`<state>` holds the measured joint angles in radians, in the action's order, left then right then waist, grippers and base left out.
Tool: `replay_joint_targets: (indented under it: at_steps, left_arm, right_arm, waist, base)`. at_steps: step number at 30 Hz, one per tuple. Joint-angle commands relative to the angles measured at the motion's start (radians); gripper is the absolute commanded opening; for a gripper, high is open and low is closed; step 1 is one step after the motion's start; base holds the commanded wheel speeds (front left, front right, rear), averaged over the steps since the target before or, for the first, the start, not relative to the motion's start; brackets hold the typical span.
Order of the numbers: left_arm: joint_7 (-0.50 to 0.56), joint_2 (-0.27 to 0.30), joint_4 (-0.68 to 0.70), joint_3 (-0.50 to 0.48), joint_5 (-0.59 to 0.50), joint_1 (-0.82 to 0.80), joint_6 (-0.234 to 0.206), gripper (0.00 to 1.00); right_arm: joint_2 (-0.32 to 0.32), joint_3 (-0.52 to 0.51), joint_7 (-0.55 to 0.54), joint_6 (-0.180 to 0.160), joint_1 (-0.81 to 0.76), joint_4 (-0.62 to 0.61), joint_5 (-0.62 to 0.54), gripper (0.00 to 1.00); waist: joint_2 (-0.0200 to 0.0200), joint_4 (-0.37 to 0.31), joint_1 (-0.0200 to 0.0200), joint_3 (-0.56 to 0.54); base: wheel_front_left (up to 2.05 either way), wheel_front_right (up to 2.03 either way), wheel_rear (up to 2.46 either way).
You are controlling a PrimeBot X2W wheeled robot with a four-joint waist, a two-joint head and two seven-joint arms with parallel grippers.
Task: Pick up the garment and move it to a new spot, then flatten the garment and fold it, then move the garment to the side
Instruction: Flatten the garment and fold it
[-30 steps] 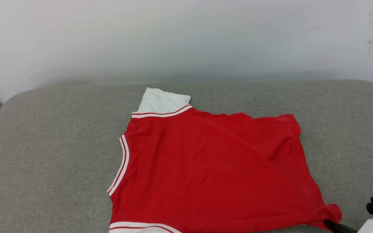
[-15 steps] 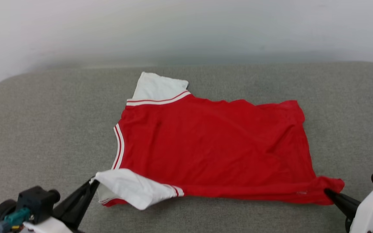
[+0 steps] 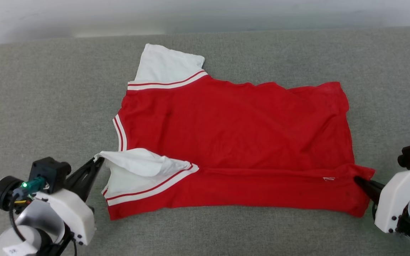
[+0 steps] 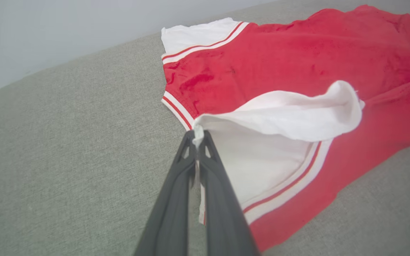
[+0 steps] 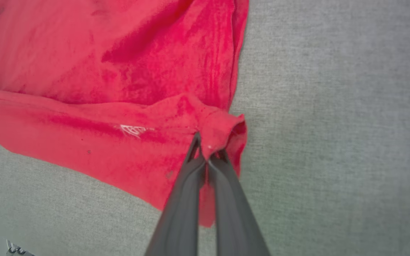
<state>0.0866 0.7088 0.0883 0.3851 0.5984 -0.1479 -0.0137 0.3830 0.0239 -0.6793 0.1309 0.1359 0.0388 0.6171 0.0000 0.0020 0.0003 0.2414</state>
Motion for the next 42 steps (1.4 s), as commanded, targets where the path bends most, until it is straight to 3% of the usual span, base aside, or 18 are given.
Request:
replay_joint_targets:
  at_steps: [1, 10, 11, 12, 14, 15, 24, 34, 42]
  left_arm:
    - [0.002, -0.008, -0.022, 0.009, -0.016, -0.029, 0.005, 0.0]
    - [-0.016, -0.082, -0.208, 0.072, -0.052, -0.146, 0.04, 0.0]
    - [-0.019, -0.093, -0.228, 0.076, -0.05, -0.154, 0.04, 0.0]
    - [-0.019, -0.102, -0.251, 0.079, -0.049, -0.162, 0.039, 0.25]
    - [-0.021, -0.115, -0.285, 0.081, -0.044, -0.171, 0.037, 0.95]
    - [-0.026, -0.122, -0.298, 0.076, -0.041, -0.174, 0.029, 1.0]
    - [-0.03, -0.142, -0.272, 0.035, -0.015, -0.103, -0.071, 1.0]
    - [0.128, -0.117, -0.049, 0.047, 0.035, 0.107, -0.204, 1.0]
    - [0.224, -0.08, -0.006, 0.062, 0.005, 0.133, -0.279, 1.0]
  right_arm:
    - [-0.005, 0.003, 0.0, 0.0, 0.022, 0.012, -0.012, 0.0]
    - [-0.02, 0.022, 0.015, 0.0, 0.091, 0.095, -0.047, 0.0]
    - [-0.017, 0.024, 0.024, 0.0, 0.097, 0.101, -0.056, 0.09]
    - [-0.021, 0.023, 0.03, 0.0, 0.102, 0.109, -0.057, 1.0]
    - [-0.03, 0.029, 0.038, 0.0, 0.107, 0.118, -0.057, 1.0]
    - [-0.028, 0.031, 0.04, 0.0, 0.107, 0.121, -0.063, 1.0]
    - [0.015, 0.063, 0.068, 0.0, 0.054, 0.071, -0.192, 1.0]
    - [-0.128, -0.068, -0.149, 0.0, -0.081, -0.078, -0.282, 1.0]
    - [-0.194, -0.117, -0.209, 0.0, -0.133, -0.197, -0.327, 1.0]
  waist:
    - [0.0, 0.002, -0.0003, 0.017]
    - [0.0, 0.012, -0.0003, 0.045]
    - [0.0, 0.013, -0.0003, 0.045]
    - [0.0, 0.015, -0.0003, 0.043]
    - [0.0, 0.014, -0.0003, 0.034]
    - [0.0, 0.014, -0.0003, 0.026]
    - [0.0, 0.018, -0.0003, -0.055]
    - [0.0, 0.003, -0.0003, -0.081]
    - [0.0, -0.013, -0.0003, -0.05]
  base:
    - [0.0, 0.0, 0.0]
    - [0.0, 0.0, 0.0]
    - [0.0, 0.0, 0.0]
    - [0.0, 0.0, 0.0]
    - [0.0, 0.0, 0.0]
    - [0.0, 0.0, 0.0]
    - [0.0, 0.0, 0.0]
    - [0.0, 0.0, 0.0]
    - [0.0, 0.0, 0.0]
